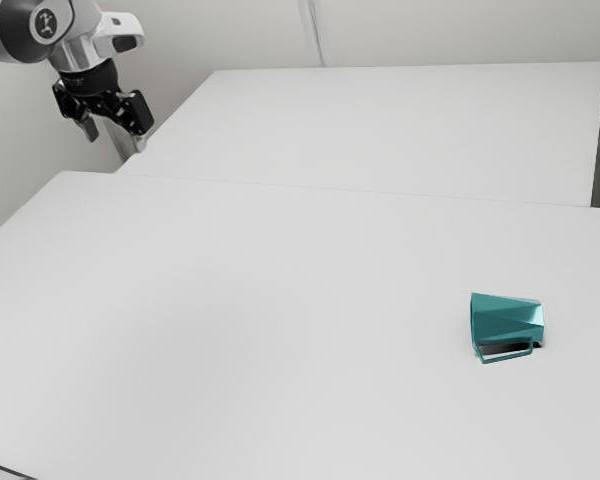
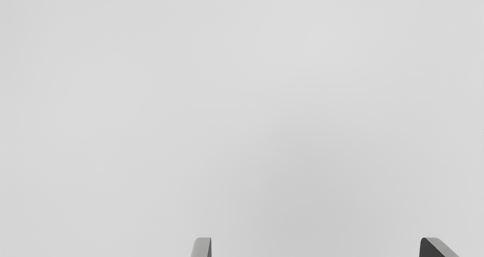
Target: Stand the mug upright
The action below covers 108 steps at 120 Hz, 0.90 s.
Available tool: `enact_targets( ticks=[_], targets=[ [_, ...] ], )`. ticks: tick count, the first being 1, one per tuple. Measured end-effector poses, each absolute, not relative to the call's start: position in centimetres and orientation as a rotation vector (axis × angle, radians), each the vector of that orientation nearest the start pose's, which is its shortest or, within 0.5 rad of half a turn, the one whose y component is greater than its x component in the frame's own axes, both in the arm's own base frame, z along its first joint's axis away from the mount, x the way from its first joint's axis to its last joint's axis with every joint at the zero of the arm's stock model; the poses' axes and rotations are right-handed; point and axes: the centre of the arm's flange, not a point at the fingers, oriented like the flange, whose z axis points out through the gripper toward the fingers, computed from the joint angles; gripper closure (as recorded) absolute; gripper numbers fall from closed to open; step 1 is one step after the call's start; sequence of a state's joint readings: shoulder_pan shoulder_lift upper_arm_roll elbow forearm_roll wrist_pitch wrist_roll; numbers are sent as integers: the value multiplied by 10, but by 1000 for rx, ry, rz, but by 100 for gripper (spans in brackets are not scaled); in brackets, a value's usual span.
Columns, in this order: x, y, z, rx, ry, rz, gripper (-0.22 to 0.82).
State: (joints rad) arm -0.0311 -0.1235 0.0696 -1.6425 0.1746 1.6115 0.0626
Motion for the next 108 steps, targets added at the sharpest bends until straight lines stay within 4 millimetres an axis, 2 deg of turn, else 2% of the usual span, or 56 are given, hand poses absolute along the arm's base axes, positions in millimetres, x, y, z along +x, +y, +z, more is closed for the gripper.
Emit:
enact_targets(
  ticks=[20, 32, 47, 62, 83, 95, 108],
  targets=[
    [520, 38, 658, -2974, 83, -135, 0],
    [529, 34, 645, -2987, 116, -110, 0],
    [541, 17, 608, -3042, 175, -74, 0],
    [552, 0, 584, -3138, 203, -91, 0],
    [566, -36, 531, -3299, 223, 3, 0],
    [564, -57, 493, -3399, 180, 78, 0],
    [562, -83, 476, -3470, 132, 120, 0]
  ],
)
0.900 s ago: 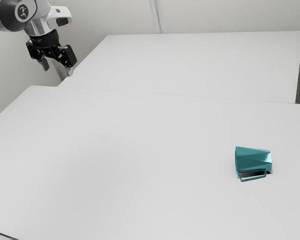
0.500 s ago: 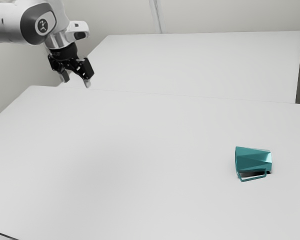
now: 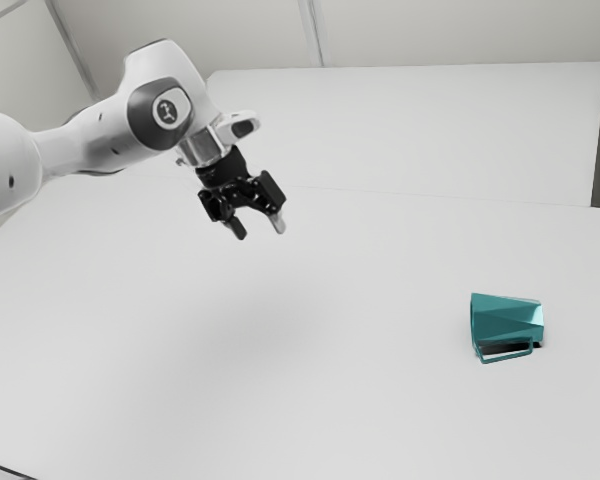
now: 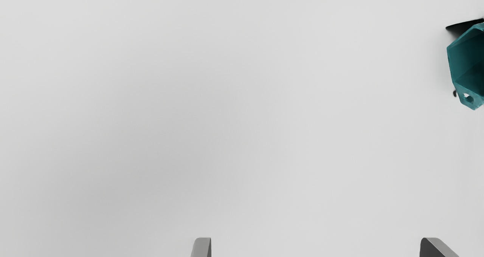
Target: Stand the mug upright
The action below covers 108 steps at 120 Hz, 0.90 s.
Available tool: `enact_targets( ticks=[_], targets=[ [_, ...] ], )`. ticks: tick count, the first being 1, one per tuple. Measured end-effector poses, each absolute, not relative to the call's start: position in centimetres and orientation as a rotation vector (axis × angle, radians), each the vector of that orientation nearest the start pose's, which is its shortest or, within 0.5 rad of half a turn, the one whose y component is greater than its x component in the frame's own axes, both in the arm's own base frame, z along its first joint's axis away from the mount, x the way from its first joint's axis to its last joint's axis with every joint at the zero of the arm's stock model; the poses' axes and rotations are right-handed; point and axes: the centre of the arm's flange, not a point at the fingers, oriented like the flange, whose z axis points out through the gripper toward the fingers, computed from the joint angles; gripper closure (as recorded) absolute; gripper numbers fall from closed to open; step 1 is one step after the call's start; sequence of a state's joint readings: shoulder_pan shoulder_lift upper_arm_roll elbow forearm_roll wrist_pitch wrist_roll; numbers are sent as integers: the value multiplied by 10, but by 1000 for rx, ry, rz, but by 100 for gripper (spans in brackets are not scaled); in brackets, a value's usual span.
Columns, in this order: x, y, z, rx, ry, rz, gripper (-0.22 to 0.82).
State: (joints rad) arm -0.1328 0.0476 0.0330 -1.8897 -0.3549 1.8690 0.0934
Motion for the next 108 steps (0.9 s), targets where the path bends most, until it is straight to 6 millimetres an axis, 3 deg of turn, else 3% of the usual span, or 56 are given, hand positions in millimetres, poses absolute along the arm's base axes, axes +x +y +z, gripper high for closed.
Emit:
enact_targets(
  ticks=[34, 75, 108],
  targets=[
    [560, -176, 425, -3538, 59, 266, 0],
    [578, -214, 362, -3660, -395, 414, 0],
    [586, -253, 329, -3734, -736, 537, 0]
  ],
)
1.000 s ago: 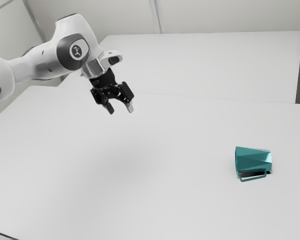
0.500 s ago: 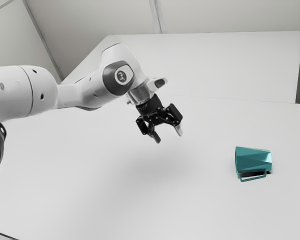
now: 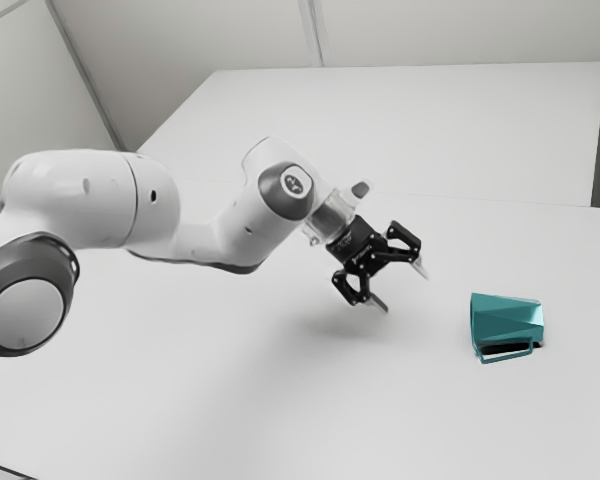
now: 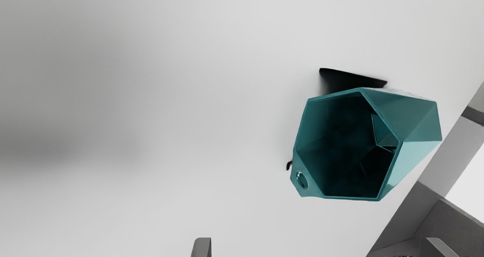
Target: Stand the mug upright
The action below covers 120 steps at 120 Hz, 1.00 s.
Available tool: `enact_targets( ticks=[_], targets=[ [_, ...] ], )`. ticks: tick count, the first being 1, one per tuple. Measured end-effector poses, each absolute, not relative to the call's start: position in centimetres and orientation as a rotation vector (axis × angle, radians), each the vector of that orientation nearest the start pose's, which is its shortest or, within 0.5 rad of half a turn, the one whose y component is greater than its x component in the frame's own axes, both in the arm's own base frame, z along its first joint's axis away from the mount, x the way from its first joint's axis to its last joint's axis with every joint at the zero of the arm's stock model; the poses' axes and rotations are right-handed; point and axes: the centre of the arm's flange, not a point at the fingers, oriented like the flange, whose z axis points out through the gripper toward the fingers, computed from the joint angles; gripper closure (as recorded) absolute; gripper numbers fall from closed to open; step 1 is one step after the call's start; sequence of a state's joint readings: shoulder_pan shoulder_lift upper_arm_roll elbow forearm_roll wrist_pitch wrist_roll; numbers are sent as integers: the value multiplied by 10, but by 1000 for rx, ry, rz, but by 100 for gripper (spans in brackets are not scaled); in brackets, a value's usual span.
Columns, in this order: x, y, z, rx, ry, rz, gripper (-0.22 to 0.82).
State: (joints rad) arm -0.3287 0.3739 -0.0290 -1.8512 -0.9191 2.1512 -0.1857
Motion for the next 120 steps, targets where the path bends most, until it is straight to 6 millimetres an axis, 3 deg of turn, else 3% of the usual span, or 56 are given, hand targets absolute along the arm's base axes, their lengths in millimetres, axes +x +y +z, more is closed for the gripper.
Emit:
enact_targets(
  ticks=[41, 68, 120],
  targets=[
    [587, -300, 300, 2181, 620, -422, 0],
    [606, -309, 289, 2150, 647, -392, 0],
    [605, -338, 265, 2064, 701, -434, 0]
  ],
)
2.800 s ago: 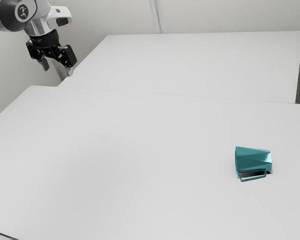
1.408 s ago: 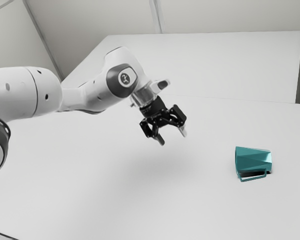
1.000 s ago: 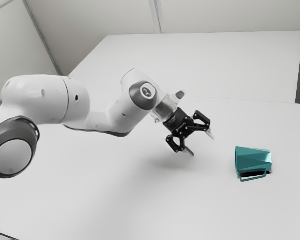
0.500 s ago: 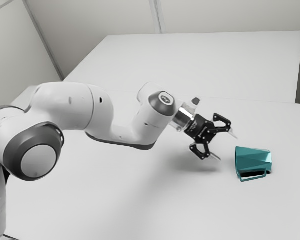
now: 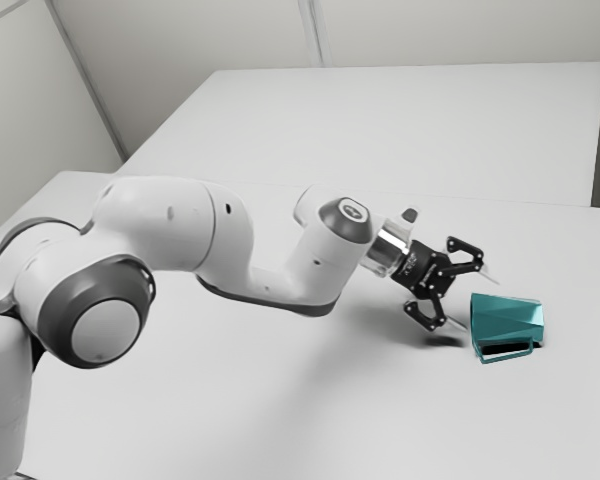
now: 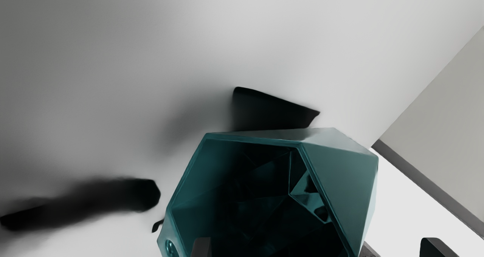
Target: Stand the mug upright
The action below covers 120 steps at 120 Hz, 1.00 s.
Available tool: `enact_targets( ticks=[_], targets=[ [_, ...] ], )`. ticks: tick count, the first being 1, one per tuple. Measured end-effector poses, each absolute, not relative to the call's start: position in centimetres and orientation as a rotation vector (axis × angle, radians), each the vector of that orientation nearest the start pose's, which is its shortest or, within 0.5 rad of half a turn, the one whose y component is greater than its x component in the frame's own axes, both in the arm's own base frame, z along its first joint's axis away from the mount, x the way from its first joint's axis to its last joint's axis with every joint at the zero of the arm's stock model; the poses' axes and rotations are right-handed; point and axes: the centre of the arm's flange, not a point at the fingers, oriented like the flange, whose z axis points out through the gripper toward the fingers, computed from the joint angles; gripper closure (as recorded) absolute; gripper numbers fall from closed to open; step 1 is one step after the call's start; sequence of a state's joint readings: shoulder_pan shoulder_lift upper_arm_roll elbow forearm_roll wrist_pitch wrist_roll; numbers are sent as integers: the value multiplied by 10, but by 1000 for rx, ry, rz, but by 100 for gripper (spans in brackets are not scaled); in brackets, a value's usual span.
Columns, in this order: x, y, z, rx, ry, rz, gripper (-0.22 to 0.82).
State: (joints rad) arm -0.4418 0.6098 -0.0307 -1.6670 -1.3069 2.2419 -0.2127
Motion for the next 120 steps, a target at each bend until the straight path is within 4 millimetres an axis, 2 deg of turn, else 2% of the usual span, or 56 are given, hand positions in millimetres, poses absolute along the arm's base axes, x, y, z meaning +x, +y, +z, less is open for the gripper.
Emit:
enact_targets(
  ticks=[29, 63, 72, 91, 109, 120],
  targets=[
    [612, -348, 260, 2048, 701, -427, 0],
    [611, -358, 261, 2036, 702, -423, 1],
    [611, -358, 261, 2035, 702, -421, 11],
    [610, -360, 262, 2041, 697, -418, 48],
    [615, -362, 271, 2039, 682, -400, 65],
    [618, -366, 280, 2035, 666, -387, 71]
  ],
)
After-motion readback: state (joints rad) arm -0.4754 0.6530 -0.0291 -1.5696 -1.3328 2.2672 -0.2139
